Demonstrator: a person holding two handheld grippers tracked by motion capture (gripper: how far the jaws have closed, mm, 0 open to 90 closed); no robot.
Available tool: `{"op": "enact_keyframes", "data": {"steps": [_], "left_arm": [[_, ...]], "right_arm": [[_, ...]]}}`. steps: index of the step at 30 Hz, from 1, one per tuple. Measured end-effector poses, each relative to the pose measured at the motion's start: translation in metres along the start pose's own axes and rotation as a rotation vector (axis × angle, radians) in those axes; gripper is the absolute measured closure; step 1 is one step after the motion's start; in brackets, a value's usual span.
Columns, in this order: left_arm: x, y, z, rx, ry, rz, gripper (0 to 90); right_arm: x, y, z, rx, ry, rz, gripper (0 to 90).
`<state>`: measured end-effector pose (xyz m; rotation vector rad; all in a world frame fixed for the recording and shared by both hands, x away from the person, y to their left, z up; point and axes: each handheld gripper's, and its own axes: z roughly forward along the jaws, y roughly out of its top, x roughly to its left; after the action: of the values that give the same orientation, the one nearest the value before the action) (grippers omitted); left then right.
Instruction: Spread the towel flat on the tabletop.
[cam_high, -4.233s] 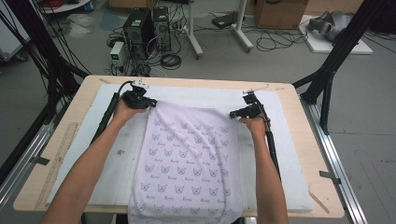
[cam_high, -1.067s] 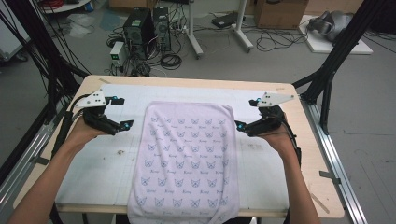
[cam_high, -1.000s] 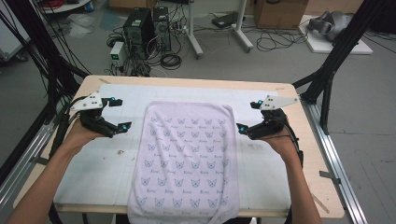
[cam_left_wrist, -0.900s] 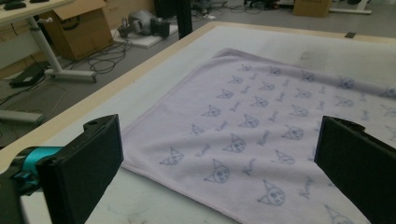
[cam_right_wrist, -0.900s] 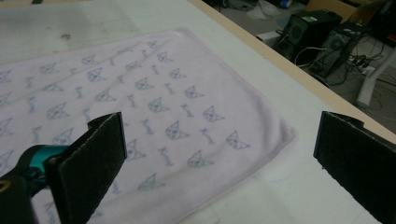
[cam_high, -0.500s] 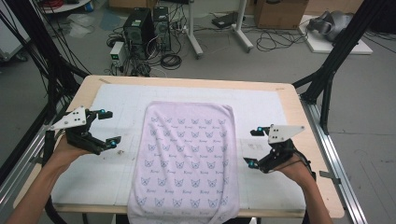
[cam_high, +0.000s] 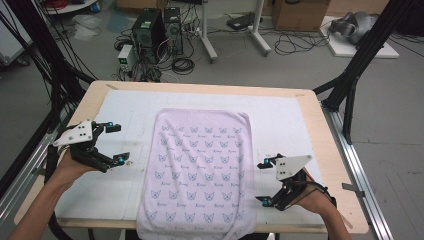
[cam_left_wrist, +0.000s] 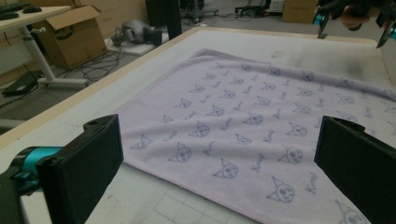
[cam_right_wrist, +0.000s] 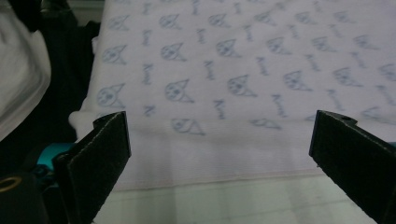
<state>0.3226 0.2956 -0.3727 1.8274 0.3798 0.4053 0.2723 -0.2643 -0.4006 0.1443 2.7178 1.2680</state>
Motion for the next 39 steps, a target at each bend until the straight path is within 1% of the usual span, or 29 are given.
{"op": "enact_keyframes", "data": {"steps": [2,4,5,6,8,11,13,16,17,19,22,24,26,27,28,30,31,32,33,35,37,39], "left_arm": [[0.0,0.0,-0.001,-0.002,-0.001,-0.007,1.7],[-0.001,0.001,-0.001,-0.005,-0.003,-0.003,1.7],[-0.001,0.001,-0.001,-0.004,-0.004,-0.002,1.7],[-0.001,0.001,-0.001,-0.003,-0.005,-0.001,1.7],[-0.002,0.001,0.0,0.001,-0.007,0.0,1.7],[-0.002,0.001,0.0,0.004,-0.01,0.001,1.7],[-0.002,0.0,0.001,0.002,-0.012,-0.001,1.7],[-0.002,0.0,0.0,0.003,-0.012,0.001,1.7],[-0.002,0.0,0.0,0.002,-0.011,0.0,1.7],[-0.002,0.0,0.0,0.0,-0.011,-0.001,1.7],[-0.001,0.0,-0.001,-0.001,-0.014,-0.001,1.7],[-0.002,0.0,-0.001,-0.002,-0.016,-0.001,1.7],[-0.002,0.0,-0.001,-0.002,-0.019,0.0,1.7],[-0.002,0.0,0.0,0.0,-0.021,0.003,1.7],[-0.002,0.0,0.0,-0.001,-0.023,0.0,1.7],[-0.002,0.0,0.0,-0.001,-0.024,0.002,1.7],[-0.003,0.0,0.0,-0.001,-0.025,0.004,1.7],[-0.003,0.0,0.0,-0.001,-0.025,0.004,1.7],[-0.003,0.001,0.0,-0.004,-0.027,0.003,1.7],[-0.003,0.001,0.0,-0.005,-0.027,0.004,1.7],[-0.003,0.001,0.0,-0.005,-0.031,0.006,1.7],[-0.003,0.001,0.0,-0.006,-0.033,0.007,1.7]], "right_arm": [[0.006,-0.002,0.008,0.035,0.032,-0.024,5.9],[0.01,-0.004,0.014,0.072,0.054,-0.031,9.1],[0.01,-0.005,0.016,0.091,0.067,-0.041,14.8],[0.011,-0.005,0.018,0.102,0.082,-0.048,15.7],[0.012,-0.006,0.022,0.111,0.102,-0.047,16.1],[0.012,-0.005,0.025,0.14,0.104,-0.062,17.1],[0.011,-0.004,0.028,0.162,0.118,-0.07,19.9],[0.011,-0.001,0.032,0.198,0.136,-0.076,20.8],[0.011,0.0,0.033,0.209,0.144,-0.081,23.4],[0.011,0.002,0.035,0.245,0.154,-0.096,25.0],[0.012,0.005,0.038,0.277,0.189,-0.101,28.6],[0.013,0.007,0.04,0.292,0.196,-0.112,32.2],[0.014,0.009,0.042,0.32,0.205,-0.118,35.1],[0.014,0.01,0.042,0.322,0.205,-0.123,37.2],[0.014,0.011,0.043,0.334,0.219,-0.124,39.5],[0.016,0.013,0.045,0.364,0.22,-0.138,42.0],[0.016,0.014,0.046,0.38,0.223,-0.141,43.7],[0.017,0.015,0.047,0.382,0.219,-0.147,46.6],[0.017,0.017,0.047,0.388,0.225,-0.155,51.7],[0.017,0.018,0.047,0.397,0.23,-0.166,59.2],[0.017,0.021,0.047,0.412,0.238,-0.181,64.6],[0.018,0.022,0.048,0.424,0.242,-0.197,72.7]]}}
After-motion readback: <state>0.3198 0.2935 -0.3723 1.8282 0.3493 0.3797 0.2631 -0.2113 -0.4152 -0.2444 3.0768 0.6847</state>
